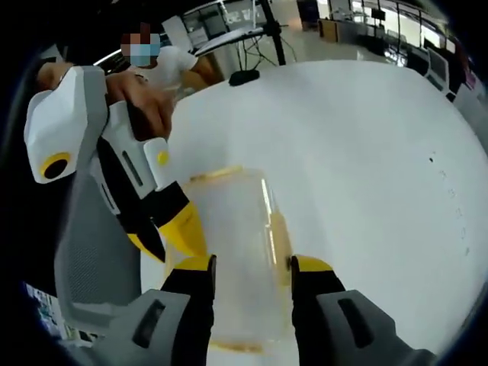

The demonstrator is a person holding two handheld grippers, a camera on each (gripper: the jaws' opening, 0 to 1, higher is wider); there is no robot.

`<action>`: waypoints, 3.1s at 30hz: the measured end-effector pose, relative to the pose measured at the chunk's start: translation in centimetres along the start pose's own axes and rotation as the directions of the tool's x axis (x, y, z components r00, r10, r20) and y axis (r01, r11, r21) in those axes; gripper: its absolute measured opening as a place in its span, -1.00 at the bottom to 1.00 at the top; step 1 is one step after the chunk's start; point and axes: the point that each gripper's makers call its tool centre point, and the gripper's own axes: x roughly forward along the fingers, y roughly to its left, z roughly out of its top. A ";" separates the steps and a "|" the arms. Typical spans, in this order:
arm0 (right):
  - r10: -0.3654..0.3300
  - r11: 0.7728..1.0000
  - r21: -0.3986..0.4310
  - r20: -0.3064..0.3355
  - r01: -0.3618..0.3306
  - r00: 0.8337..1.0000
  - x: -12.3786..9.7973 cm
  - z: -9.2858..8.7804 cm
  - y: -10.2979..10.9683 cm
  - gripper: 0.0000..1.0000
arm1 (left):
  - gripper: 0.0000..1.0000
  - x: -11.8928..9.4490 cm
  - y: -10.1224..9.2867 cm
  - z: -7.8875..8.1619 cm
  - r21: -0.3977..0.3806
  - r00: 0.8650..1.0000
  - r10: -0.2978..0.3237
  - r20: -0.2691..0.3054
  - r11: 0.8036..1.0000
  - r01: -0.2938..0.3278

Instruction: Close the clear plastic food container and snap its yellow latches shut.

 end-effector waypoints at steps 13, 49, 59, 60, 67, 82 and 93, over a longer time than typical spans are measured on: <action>0.044 0.999 -0.029 -0.046 -0.045 0.998 0.3 0.1 0.0 -0.25 | -0.45 0.2 0.1 0.1 0.015 1.000 -0.002 -0.005 1.000 0.002; 0.041 0.999 -0.002 -0.042 -0.041 0.998 0.5 0.1 0.0 -0.30 | -0.50 0.6 0.4 0.1 0.039 0.998 0.068 0.003 0.997 -0.068; -0.030 1.000 -0.001 -0.004 0.030 1.000 0.2 0.2 -0.1 -0.23 | -0.49 0.5 0.3 0.2 0.007 0.998 0.061 0.013 0.998 -0.061; -0.050 0.999 -0.002 0.004 0.050 0.999 0.1 0.2 -0.3 -0.20 | -0.49 0.4 0.3 0.2 0.000 0.998 0.062 0.010 0.998 -0.062; -0.099 0.995 0.028 0.082 0.097 0.992 -0.8 0.7 -0.4 -0.19 | -0.43 -0.8 0.7 0.2 -0.030 0.996 0.088 0.024 0.996 -0.087; -0.204 0.979 0.058 0.184 0.196 0.962 -3.4 0.5 0.7 -0.11 | -0.27 -3.4 1.5 -0.5 -0.163 0.987 0.156 0.035 0.975 -0.148; -0.322 0.946 0.101 0.209 0.307 0.924 -4.9 -1.8 1.5 -0.01 | -0.15 -5.0 1.9 -2.9 -0.290 0.976 0.213 0.031 0.937 -0.196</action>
